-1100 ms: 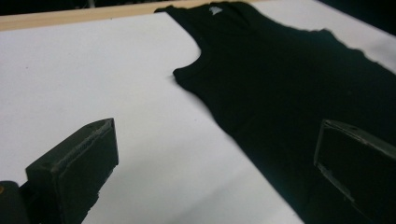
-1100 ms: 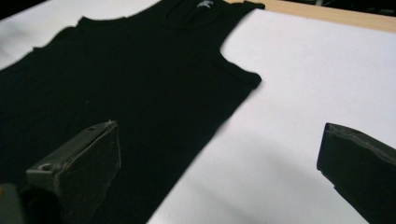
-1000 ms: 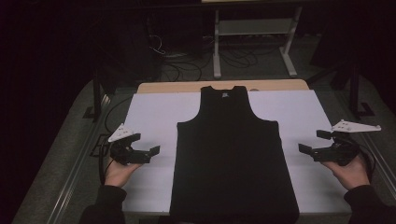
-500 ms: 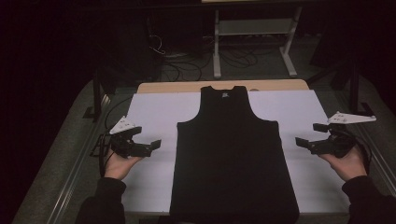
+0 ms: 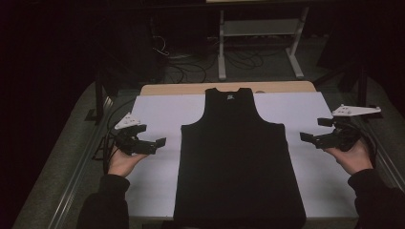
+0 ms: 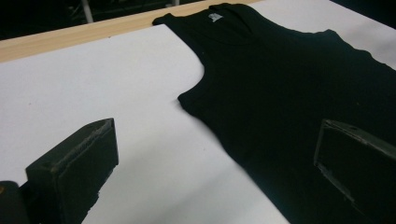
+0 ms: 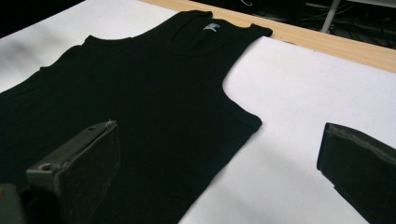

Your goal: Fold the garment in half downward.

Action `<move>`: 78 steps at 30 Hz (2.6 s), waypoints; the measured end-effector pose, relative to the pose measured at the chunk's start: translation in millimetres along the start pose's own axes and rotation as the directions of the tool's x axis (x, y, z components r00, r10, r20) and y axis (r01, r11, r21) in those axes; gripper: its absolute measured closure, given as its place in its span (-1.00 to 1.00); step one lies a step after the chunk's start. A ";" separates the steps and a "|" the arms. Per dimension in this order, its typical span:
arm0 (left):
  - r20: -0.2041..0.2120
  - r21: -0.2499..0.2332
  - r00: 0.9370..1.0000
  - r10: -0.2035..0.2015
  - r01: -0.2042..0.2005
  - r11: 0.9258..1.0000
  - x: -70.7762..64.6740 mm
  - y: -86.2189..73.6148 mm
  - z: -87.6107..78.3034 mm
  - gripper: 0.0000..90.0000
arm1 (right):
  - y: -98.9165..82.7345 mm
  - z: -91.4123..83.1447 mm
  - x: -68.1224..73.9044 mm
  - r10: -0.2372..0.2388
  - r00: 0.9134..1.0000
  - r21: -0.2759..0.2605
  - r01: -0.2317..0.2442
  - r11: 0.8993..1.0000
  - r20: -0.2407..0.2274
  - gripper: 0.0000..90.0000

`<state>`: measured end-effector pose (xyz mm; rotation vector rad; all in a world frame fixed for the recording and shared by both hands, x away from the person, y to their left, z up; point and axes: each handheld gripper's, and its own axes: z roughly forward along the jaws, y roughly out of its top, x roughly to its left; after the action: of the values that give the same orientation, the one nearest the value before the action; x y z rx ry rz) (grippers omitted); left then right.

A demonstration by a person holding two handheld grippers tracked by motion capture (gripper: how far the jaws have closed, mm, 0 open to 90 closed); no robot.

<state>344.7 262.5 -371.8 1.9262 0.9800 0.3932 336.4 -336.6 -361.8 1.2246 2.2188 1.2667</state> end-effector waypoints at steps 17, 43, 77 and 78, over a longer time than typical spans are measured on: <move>0.012 0.011 1.000 0.018 -0.018 1.000 2.3 23.3 13.7 -1.00 | 15.7 14.3 -7.7 -0.007 1.000 0.034 0.007 0.999 -0.003 -1.00; 0.041 0.047 0.999 0.006 -0.008 0.999 11.7 38.2 48.2 -1.00 | 22.6 42.5 -25.3 0.017 1.000 0.065 -0.016 0.998 -0.026 -1.00; 0.046 0.105 0.995 -0.094 0.088 0.991 33.9 25.3 103.3 -1.00 | 15.7 83.4 -51.3 0.087 0.996 0.127 -0.084 0.988 -0.013 -1.00; 0.042 0.109 0.994 -0.097 0.092 0.990 34.8 24.5 104.5 -1.00 | 15.1 84.1 -52.3 0.091 0.996 0.129 -0.089 0.988 -0.012 -1.00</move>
<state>442.2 221.5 -411.1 1.9665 1.0750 0.2437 426.8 -328.1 -404.0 1.3804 2.3126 1.1874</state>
